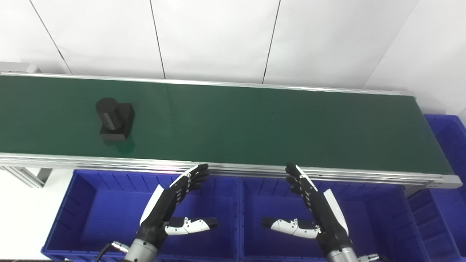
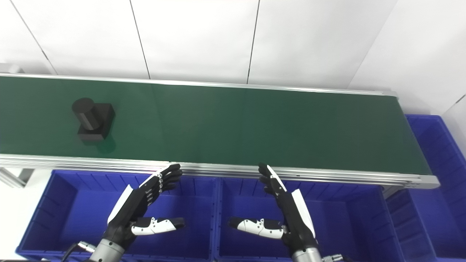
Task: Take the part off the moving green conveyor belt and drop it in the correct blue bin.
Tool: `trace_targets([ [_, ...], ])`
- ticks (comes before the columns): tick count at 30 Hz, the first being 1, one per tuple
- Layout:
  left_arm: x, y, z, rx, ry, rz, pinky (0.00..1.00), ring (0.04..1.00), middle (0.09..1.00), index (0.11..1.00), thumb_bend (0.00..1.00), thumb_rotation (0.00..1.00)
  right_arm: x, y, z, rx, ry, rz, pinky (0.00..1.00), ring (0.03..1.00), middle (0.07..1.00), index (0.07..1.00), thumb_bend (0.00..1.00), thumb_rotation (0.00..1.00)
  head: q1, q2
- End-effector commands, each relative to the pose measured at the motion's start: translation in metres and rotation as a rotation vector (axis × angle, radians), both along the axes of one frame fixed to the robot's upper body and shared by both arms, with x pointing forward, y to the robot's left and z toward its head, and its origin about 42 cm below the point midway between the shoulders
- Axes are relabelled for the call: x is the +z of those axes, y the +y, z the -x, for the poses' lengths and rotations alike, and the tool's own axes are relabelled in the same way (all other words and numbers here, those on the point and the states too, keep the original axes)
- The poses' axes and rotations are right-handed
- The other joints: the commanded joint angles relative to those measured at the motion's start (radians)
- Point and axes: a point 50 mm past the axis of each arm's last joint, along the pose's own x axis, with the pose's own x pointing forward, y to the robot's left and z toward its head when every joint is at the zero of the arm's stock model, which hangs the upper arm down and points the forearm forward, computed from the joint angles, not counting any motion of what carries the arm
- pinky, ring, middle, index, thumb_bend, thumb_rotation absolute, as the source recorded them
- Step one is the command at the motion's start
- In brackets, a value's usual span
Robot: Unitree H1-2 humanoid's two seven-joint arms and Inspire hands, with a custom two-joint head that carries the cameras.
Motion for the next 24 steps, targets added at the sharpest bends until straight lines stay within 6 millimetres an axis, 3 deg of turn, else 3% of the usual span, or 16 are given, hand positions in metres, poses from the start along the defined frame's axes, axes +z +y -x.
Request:
trace_targets([
  [1, 0.01, -0.007, -0.006, 0.018, -0.046, 0.017, 0.82, 0.849, 0.853, 0.863, 0.77, 0.33, 0.008, -0.004, -0.002, -0.005, -0.051, -0.019, 0.88, 0.912, 0.931, 0.948, 0.79, 0.22, 0.011, -0.001],
  [9, 0.006, -0.017, -0.011, 0.036, -0.025, 0.067, 0.82, 0.837, 0.851, 0.855, 0.77, 0.32, 0.004, -0.011, -0.005, -0.014, -0.039, -0.033, 0.87, 0.912, 0.935, 0.948, 0.78, 0.22, 0.033, -0.015],
  [15, 0.004, -0.022, -0.014, 0.075, -0.001, 0.134, 0.79, 0.833, 0.842, 0.845, 0.77, 0.37, -0.004, -0.016, -0.006, -0.021, -0.059, -0.064, 0.86, 0.924, 0.934, 0.942, 0.81, 0.29, 0.06, -0.059],
  [24, -0.014, -0.03, -0.013, 0.084, -0.001, 0.13, 0.78, 0.828, 0.837, 0.843, 0.78, 0.35, -0.009, -0.018, -0.021, -0.039, -0.187, -0.125, 0.88, 0.93, 0.93, 0.933, 0.79, 0.35, 0.135, -0.143],
])
